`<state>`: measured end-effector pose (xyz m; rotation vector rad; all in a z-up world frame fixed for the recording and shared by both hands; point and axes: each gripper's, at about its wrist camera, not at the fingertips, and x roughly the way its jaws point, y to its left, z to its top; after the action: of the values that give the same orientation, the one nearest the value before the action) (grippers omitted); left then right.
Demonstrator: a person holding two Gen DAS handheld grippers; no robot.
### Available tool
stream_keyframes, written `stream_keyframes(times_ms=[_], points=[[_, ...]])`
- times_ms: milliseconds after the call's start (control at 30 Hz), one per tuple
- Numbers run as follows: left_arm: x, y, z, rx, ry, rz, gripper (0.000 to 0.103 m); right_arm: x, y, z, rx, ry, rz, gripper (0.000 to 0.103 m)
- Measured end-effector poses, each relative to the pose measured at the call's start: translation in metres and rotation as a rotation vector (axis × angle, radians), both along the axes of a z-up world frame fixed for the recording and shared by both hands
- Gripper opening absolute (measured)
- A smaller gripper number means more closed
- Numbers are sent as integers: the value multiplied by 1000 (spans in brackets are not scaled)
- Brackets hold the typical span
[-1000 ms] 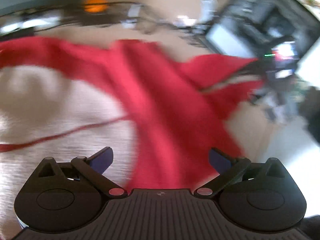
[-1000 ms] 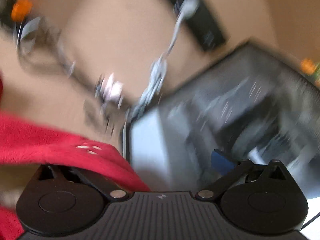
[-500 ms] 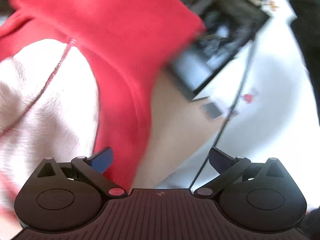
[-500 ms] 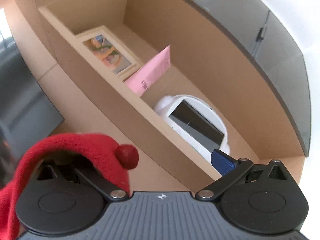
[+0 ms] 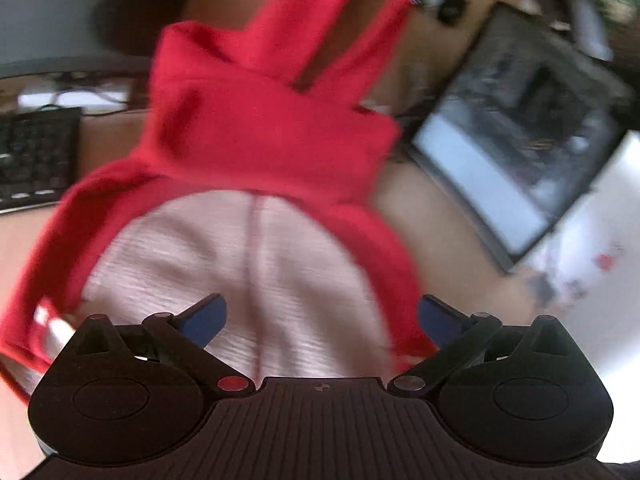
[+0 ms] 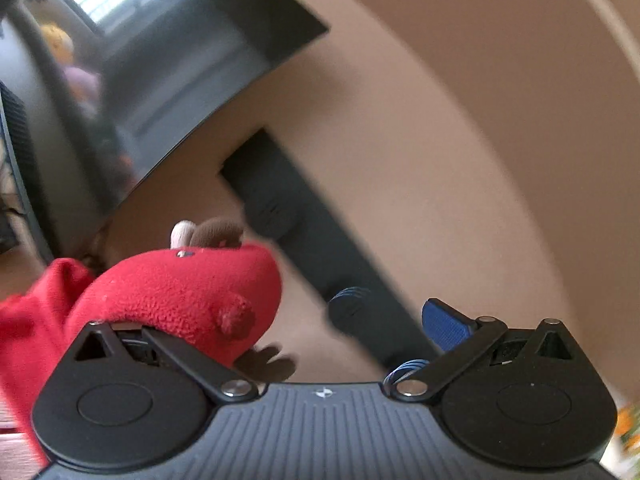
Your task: Fold clothes
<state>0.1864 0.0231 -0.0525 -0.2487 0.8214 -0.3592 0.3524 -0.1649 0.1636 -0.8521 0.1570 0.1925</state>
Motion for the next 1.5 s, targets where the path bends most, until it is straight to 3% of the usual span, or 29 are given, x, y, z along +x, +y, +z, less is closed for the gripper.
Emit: stream_keyframes(times_ms=[133,300,433,567,733,933,1067,1133,1200,1267,1333,1433,1500], points=[[25,18,-17,48,53,75,103,-4,-16,-7,58,165,34,103],[43,34,-31,65,83,89,103,-15,-37,-59,262,526,54,103],[35,37,-33,72,81,69,103,-28,-41,-134,289,654,-9,103],[14,34,-34,117,90,57,103,-46,-45,-196,415,797,-68,103],[-32,28,-27,115,145,75,103,-56,-44,-236,520,939,-79,103],[-85,14,-20,14,271,15,103,-58,-23,-247,441,876,30,103],[-81,4,-16,55,275,-31,103,-58,-21,-239,438,862,14,103],[-71,5,-10,58,269,-15,103,-70,-25,-225,440,782,11,103],[-65,11,4,72,212,8,103,-85,-29,-210,414,658,17,103],[-63,18,20,122,128,49,103,-91,-26,-205,370,591,18,103],[-61,24,34,190,50,97,103,-86,-18,-206,341,584,22,103],[-54,24,38,343,10,162,103,-79,-6,-203,351,555,21,103],[-51,24,38,433,5,188,103,-64,3,-180,354,432,4,103]])
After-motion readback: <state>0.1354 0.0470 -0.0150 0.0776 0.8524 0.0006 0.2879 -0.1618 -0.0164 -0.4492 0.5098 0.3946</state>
